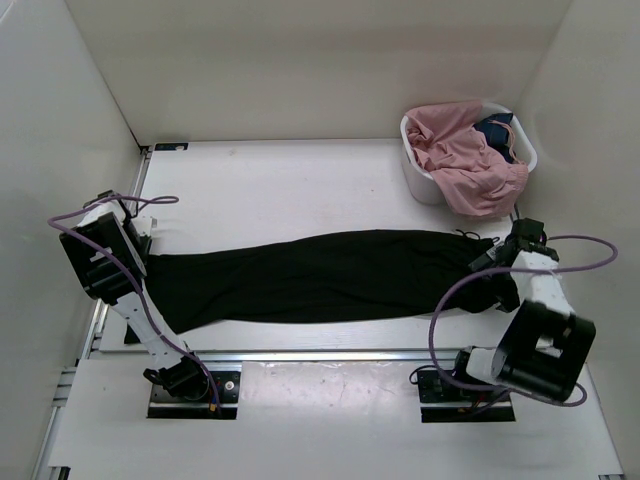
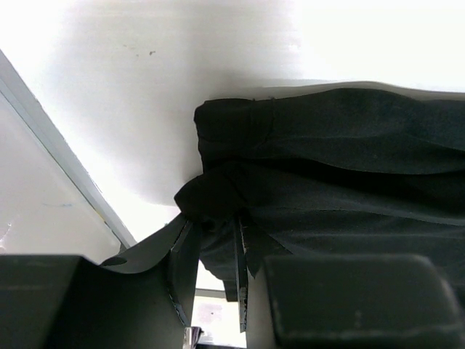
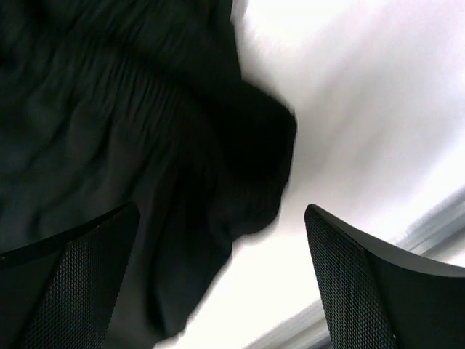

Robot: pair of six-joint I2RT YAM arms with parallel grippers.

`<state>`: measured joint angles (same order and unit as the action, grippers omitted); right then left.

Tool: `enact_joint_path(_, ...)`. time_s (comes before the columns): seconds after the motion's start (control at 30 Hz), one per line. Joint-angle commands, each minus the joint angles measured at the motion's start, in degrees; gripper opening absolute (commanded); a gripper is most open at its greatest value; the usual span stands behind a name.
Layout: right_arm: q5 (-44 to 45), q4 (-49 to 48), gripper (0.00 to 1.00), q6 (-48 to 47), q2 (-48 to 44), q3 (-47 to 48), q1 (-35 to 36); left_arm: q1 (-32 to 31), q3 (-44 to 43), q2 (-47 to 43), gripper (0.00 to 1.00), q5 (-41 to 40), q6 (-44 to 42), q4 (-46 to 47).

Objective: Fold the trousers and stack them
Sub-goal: Fold the trousers

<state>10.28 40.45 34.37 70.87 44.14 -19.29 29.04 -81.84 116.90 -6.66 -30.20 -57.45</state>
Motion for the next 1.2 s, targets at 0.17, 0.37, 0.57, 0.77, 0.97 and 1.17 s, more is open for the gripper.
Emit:
enact_joint_path(0.17, -0.7, -15.6, 0.99, -0.1, 16.0, -1.3, -4.7, 0.2, 2.1, -0.9, 0.35, -2.8, -0.8, 1.2)
enact_joint_path(0.37, -3.9, -25.0, 0.82, 2.0, 17.7, -3.4, -5.9, 0.2, 1.6, -0.9, 0.35, -2.3, -0.3, 0.7)
enact_joint_path(0.57, -3.9, -29.8, 0.23, 3.3, 19.5, -3.4, -6.5, 0.2, 1.1, -0.9, 0.35, -1.1, -0.3, 0.7)
enact_joint_path(0.77, -1.2, -28.2, 0.0, 2.6, 16.0, -3.4, -8.9, -1.0, 1.1, -2.0, 0.36, 1.6, -0.3, 0.1)
enact_joint_path(0.97, 9.7, -16.0, 0.0, -1.5, 1.7, 4.1, -8.2, -6.1, -0.5, -4.1, 0.41, 7.7, 0.8, -1.8)
enact_joint_path(1.17, 22.6, -8.3, 0.0, -11.4, -7.8, 10.6, 9.8, -10.7, -4.7, -0.3, 0.41, 10.2, 2.5, -2.8)
